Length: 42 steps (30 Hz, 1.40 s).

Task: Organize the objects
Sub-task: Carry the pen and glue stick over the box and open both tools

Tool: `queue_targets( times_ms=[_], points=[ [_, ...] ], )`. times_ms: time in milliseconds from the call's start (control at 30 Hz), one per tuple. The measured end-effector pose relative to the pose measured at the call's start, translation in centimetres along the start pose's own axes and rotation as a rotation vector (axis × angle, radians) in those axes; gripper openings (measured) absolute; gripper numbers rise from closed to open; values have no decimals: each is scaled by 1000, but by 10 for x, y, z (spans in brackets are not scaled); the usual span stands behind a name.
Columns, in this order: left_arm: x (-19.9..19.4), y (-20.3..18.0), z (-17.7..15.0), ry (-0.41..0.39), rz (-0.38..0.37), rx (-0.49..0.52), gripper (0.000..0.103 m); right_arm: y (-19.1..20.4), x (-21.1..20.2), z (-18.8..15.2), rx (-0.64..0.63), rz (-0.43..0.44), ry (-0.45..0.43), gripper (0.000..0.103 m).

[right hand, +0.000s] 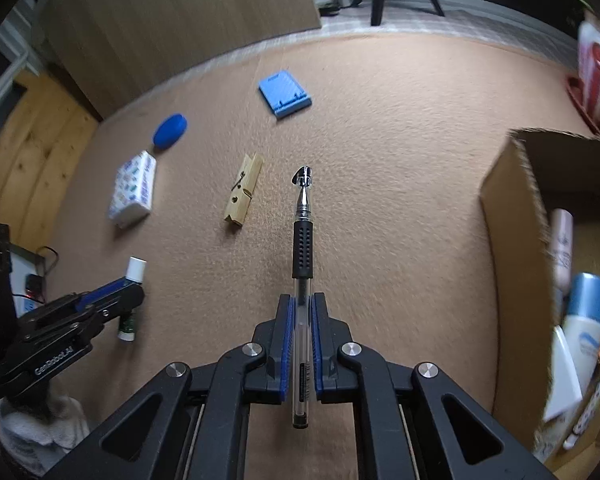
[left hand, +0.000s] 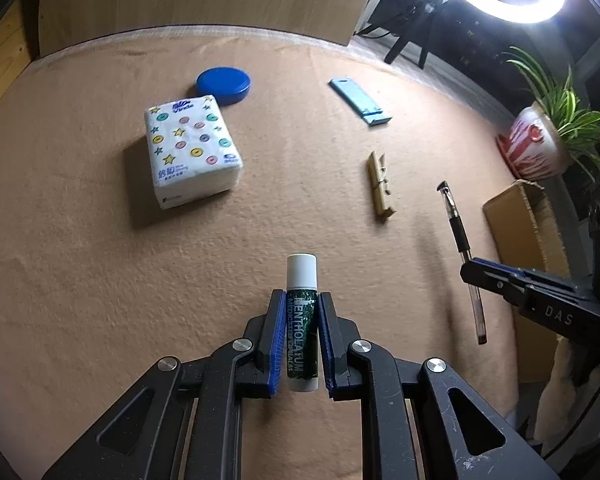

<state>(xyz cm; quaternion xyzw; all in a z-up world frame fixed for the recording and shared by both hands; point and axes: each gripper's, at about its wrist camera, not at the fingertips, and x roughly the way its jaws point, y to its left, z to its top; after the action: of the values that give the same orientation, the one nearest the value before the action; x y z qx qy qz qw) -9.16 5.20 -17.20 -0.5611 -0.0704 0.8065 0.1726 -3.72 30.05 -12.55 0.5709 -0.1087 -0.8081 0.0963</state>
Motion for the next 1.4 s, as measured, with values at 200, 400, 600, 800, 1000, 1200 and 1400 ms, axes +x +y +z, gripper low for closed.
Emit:
queue_targets(
  times_ms=[200, 400, 600, 800, 1000, 1200, 1400],
  points=[
    [-14, -26, 4, -27, -43, 27, 17, -7, -29, 1, 19, 12, -61, 8],
    [-22, -66, 10, -41, -98, 81, 17, -37, -63, -9, 67, -4, -112, 8],
    [-17, -126, 14, -37, -172, 164, 17, -77, -91, -23, 128, -72, -161, 8],
    [-5, -187, 16, -24, -237, 232, 17, -120, -108, -35, 200, -130, -179, 8],
    [9, -242, 18, -9, -281, 298, 17, -146, -114, -41, 240, -153, -181, 8],
    [25, -279, 16, 12, -294, 345, 17, -157, -115, -45, 252, -145, -193, 9],
    [29, -282, 18, 2, -284, 333, 64, -161, -125, -44, 277, -173, -258, 53]
  ],
)
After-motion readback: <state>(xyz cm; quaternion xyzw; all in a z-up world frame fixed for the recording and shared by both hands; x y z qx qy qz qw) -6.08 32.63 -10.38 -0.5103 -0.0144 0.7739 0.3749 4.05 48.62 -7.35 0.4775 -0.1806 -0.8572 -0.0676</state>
